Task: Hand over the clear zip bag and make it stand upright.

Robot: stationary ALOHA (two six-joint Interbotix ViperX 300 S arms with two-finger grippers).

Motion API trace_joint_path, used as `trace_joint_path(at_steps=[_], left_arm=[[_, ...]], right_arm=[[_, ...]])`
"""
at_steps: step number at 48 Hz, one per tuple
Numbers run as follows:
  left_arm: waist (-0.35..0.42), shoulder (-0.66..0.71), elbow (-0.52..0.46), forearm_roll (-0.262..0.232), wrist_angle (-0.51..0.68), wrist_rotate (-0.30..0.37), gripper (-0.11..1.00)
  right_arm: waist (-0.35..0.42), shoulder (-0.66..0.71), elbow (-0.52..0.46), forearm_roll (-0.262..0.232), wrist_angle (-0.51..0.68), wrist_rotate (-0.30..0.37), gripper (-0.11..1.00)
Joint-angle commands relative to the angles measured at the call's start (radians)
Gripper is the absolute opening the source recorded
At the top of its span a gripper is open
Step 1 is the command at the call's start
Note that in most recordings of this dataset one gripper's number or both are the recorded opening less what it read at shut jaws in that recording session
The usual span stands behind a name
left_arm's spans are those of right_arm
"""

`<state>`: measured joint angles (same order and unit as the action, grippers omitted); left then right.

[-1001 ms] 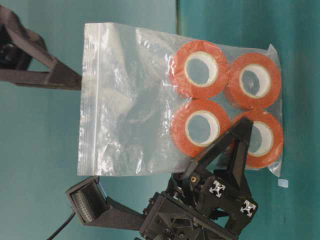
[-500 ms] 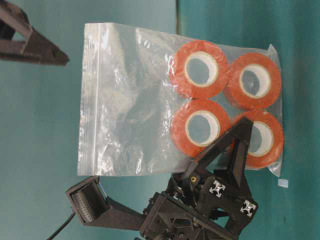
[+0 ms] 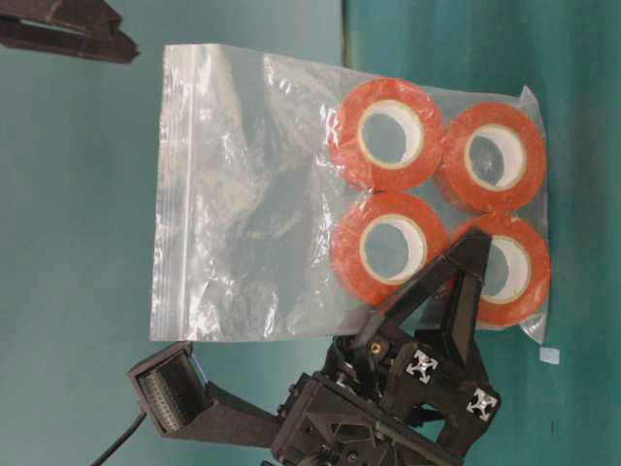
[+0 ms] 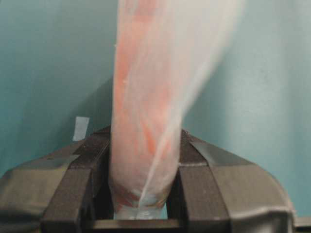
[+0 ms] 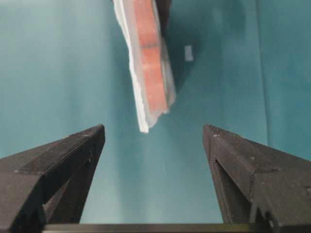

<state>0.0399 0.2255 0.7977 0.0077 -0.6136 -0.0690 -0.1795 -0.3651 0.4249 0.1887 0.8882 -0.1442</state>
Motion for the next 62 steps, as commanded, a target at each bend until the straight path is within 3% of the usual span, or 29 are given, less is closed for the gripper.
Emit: trace_joint_path(at_steps=[1,8,62], left_arm=[[-0.005,-0.012,-0.008,0.002,-0.003,-0.002,0.26],[-0.005,-0.012,-0.009,0.002,0.005,-0.002,0.26],[-0.005,-0.014,-0.015,0.002,0.029,-0.002,0.26]], right_arm=[[0.002,-0.051,0.012,0.0,-0.054,-0.002,0.88],[0.006,-0.087,0.054,0.0,-0.106,0.0,0.88],[0.041,-0.172,0.155,0.0,-0.183,0.009,0.88]])
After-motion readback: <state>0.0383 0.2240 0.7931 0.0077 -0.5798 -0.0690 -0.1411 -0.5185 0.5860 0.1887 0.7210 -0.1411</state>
